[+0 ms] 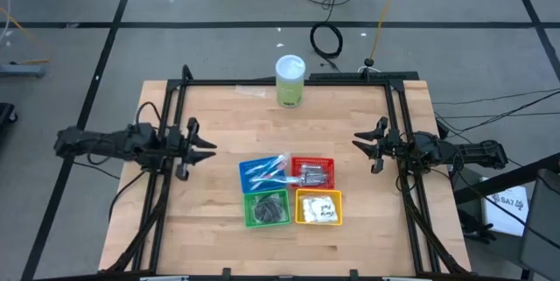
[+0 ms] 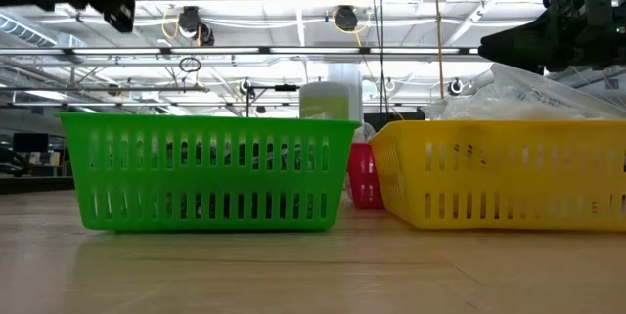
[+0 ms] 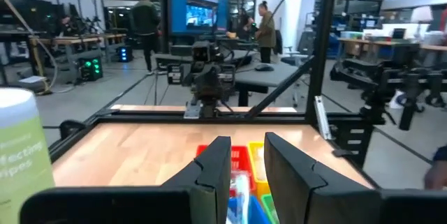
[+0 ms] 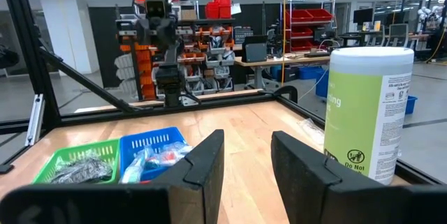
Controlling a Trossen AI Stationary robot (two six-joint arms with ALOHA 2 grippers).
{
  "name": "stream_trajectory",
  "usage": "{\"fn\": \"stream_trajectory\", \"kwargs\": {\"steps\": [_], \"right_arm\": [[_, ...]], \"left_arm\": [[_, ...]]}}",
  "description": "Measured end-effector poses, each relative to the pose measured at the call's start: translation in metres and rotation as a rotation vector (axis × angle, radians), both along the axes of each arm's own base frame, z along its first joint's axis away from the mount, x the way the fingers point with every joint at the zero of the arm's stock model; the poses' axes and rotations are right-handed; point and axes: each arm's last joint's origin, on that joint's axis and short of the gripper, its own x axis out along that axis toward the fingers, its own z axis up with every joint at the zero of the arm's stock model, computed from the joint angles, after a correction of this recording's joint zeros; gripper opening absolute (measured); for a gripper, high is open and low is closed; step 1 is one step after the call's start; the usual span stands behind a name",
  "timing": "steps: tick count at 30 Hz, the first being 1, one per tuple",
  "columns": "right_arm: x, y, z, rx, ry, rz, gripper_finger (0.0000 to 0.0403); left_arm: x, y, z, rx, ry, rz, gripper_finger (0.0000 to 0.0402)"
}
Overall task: Pick & Place Travel size toiletries
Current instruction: Return to Home Position
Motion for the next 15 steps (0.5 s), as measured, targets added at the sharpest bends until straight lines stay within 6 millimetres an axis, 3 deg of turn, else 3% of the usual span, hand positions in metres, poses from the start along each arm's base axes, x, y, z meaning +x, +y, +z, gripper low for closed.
{"fn": "stream_trajectory", "kwargs": {"steps": [9,15], "right_arm": [[0.000,0.000,0.000,0.000,0.000,0.000,0.0110],[0.000,0.000,0.000,0.000,0.000,0.000,0.0110]], "left_arm": [[-0.003,0.012,-0.026,-0.053,-0.010,0.104,0.0088],[-0.011,0.020,-0.030,-0.062,-0.035,0.122,0.0088]]}}
